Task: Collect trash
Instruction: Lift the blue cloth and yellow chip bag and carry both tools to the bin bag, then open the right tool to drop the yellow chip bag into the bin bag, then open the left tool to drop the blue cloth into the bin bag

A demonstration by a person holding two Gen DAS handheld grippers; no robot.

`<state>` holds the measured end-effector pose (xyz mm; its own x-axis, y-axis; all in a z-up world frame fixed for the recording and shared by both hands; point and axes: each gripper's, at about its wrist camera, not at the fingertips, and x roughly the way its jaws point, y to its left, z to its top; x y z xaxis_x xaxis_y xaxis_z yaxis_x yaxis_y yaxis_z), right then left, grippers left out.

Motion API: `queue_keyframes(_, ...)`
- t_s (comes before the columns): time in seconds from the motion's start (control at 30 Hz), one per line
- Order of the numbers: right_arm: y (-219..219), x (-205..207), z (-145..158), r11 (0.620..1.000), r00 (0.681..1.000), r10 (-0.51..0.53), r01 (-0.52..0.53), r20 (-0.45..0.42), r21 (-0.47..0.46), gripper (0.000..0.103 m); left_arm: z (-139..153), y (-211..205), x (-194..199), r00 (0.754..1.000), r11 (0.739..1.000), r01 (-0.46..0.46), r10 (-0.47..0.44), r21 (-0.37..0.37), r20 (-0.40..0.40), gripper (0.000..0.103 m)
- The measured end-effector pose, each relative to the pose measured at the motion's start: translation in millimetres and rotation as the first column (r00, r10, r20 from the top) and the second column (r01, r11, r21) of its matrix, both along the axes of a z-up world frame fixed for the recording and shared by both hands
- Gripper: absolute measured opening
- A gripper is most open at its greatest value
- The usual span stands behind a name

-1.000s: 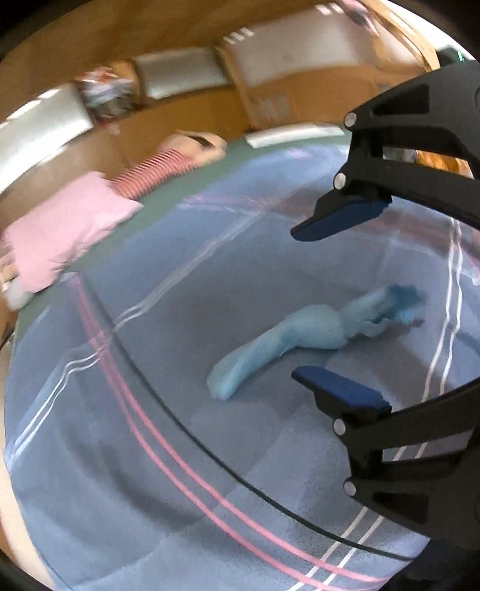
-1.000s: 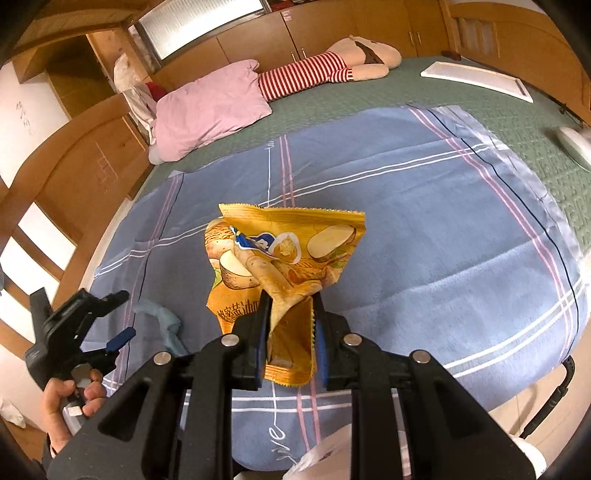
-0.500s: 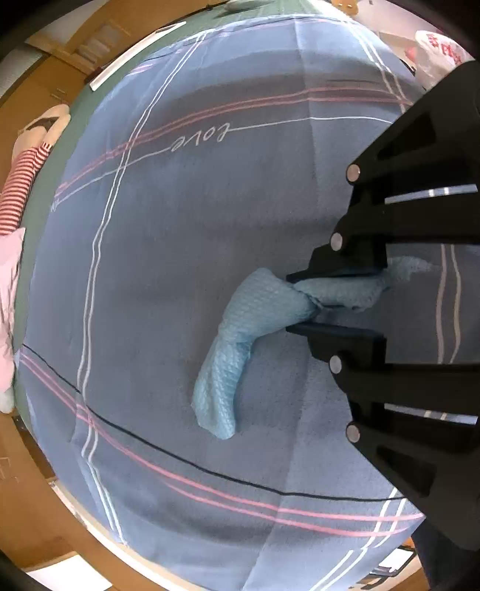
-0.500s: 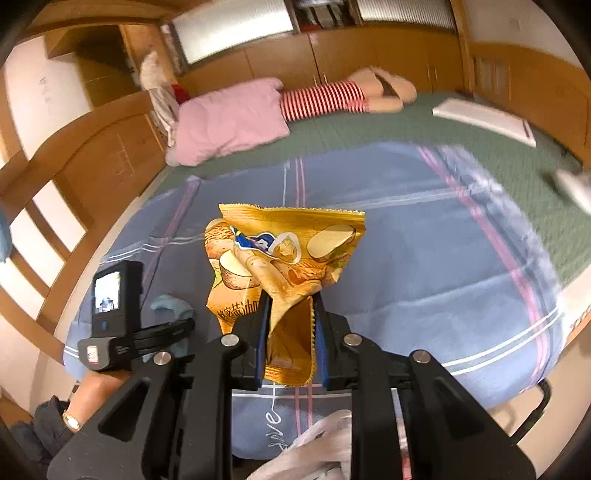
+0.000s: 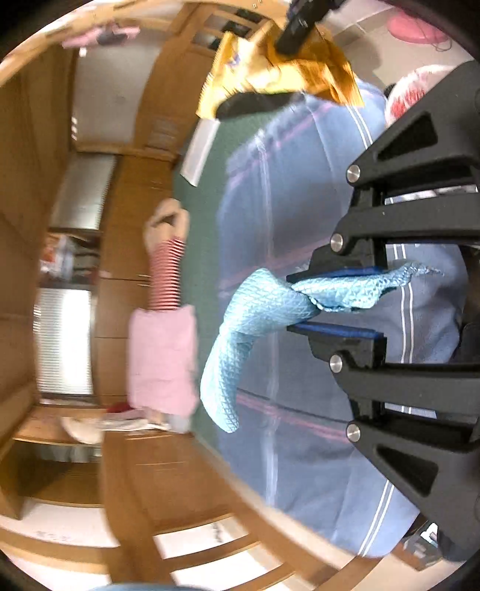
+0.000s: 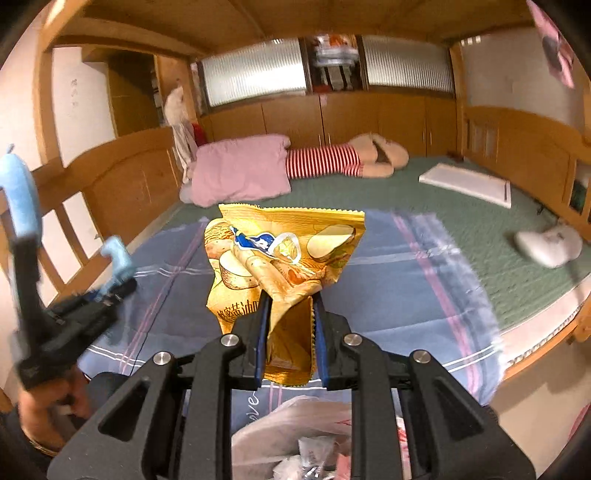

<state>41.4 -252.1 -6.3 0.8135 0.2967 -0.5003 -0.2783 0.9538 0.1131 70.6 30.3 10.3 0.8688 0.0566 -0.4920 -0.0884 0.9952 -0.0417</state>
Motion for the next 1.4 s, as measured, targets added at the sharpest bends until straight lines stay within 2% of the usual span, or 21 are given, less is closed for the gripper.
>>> queue_keyframes(0.1, -10.0, -26.5, 18.5, 1.000, 0.999, 0.014, -0.012, 0.049, -0.026, 0.022, 30.8, -14.6, -30.6, 0.997, 1.000, 0.018, -0.019, 0.016, 0.076, 0.021)
queue_keyframes(0.27, -40.9, -57.1, 43.2, 0.995, 0.996, 0.048, -0.054, 0.080, 0.078, 0.022, 64.5, -37.5, -76.3, 0.984, 0.997, 0.049, -0.059, 0.061, 0.171, 0.021)
queue_keyframes(0.33, -46.0, -65.7, 50.9, 0.997, 0.995, 0.038, -0.044, 0.097, 0.067, 0.022, 70.9, -46.7, -87.6, 0.979, 0.995, 0.067, -0.079, 0.069, 0.188, 0.021)
queue_keyframes(0.43, -47.4, -72.9, 48.3, 1.000, 0.997, 0.029, -0.028, 0.069, -0.003, 0.022, 79.4, -59.0, -103.5, 0.972, 0.992, 0.091, -0.109, 0.092, 0.208, 0.021)
queue_keyframes(0.57, -60.8, -77.6, 42.7, 0.999, 0.999, 0.019, -0.020, 0.037, 0.028, 0.022, 85.6, -71.3, -115.8, 0.969, 0.987, 0.124, -0.144, 0.106, 0.201, 0.021)
queue_keyframes(0.67, -62.9, -71.2, 30.6, 1.000, 0.999, 0.025, -0.025, -0.033, 0.007, 0.023, 84.9, -83.3, -123.6, 0.966, 0.981, 0.161, -0.179, 0.109, 0.187, 0.021)
queue_keyframes(0.73, -60.4, -61.8, 10.7, 0.999, 0.993, 0.025, -0.028, -0.119, -0.017, 0.023, 76.1, -84.7, -123.0, 0.964, 0.977, 0.188, -0.202, 0.098, 0.174, 0.021)
queue_keyframes(0.8, -58.9, -52.1, -22.9, 0.999, 0.969, 0.003, -0.014, -0.245, -0.043, 0.023, 66.7, -89.4, -122.0, 0.962, 0.972, 0.220, -0.230, 0.080, 0.148, 0.021)
queue_keyframes(0.83, -59.3, -46.0, -44.1, 0.999, 0.947, -0.016, 0.000, -0.321, -0.052, 0.025, 61.5, -92.6, -120.6, 0.960, 0.968, 0.237, -0.245, 0.078, 0.131, 0.021)
queue_keyframes(0.9, -59.9, -39.4, -68.0, 0.998, 0.910, -0.046, 0.027, -0.411, -0.052, 0.031, 53.8, -95.4, -115.4, 0.958, 0.962, 0.264, -0.270, 0.071, 0.101, 0.021)
queue_keyframes(0.93, -62.1, -36.4, -74.0, 0.998, 0.898, -0.059, 0.048, -0.437, -0.036, 0.041, 50.1, -97.9, -112.6, 0.955, 0.958, 0.279, -0.284, 0.066, 0.084, 0.021)
queue_keyframes(0.97, -64.1, -34.6, -74.1, 0.998, 0.894, -0.066, 0.065, -0.442, -0.017, 0.054, 44.9, -101.9, -110.0, 0.947, 0.948, 0.313, -0.315, 0.051, 0.056, 0.021)
queue_keyframes(1.03, -73.7, -35.7, -62.7, 0.993, 0.910, -0.082, 0.109, -0.407, 0.045, 0.069, 36.2, -104.6, -102.7, 0.931, 0.931, 0.366, -0.366, 0.006, 0.008, 0.021)
queue_keyframes(1.13, -87.5, -47.5, -38.9, 0.978, 0.938, -0.172, 0.199, -0.302, 0.060, 0.072, 11.8, -113.9, -89.1, 0.870, 0.876, 0.466, -0.479, -0.124, -0.114, 0.021)
queue_keyframes(1.23, -101.8, -57.8, -17.1, 0.960, 0.947, -0.249, 0.268, -0.201, 0.075, 0.077, -5.4, -125.8, -85.8, 0.824, 0.840, 0.517, -0.540, -0.163, -0.169, 0.022)
queue_keyframes(1.27, -104.8, -60.0, -13.5, 0.958, 0.948, -0.256, 0.275, -0.187, 0.084, 0.077, -11.1, -131.2, -85.8, 0.805, 0.826, 0.537, -0.563, -0.174, -0.186, 0.031)
queue_keyframes(1.3, -108.3, -62.3, -9.6, 0.955, 0.950, -0.261, 0.280, -0.171, 0.097, 0.077, -15.1, -134.9, -86.1, 0.796, 0.819, 0.544, -0.573, -0.183, -0.194, 0.047)
queue_keyframes(1.33, -110.8, -64.3, -6.5, 0.953, 0.951, -0.264, 0.283, -0.159, 0.109, 0.078, -18.1, -137.4, -86.2, 0.790, 0.814, 0.548, -0.579, -0.193, -0.200, 0.057)
queue_keyframes(1.37, -112.9, -64.4, -4.7, 0.952, 0.952, -0.266, 0.284, -0.151, 0.115, 0.079, -19.6, -138.5, -86.4, 0.791, 0.815, 0.545, -0.578, -0.197, -0.201, 0.076)
queue_keyframes(1.4, -113.5, -65.9, -2.7, 0.952, 0.954, -0.265, 0.282, -0.140, 0.120, 0.079, -20.0, -139.2, -86.7, 0.795, 0.818, 0.542, -0.574, -0.195, -0.197, 0.088)
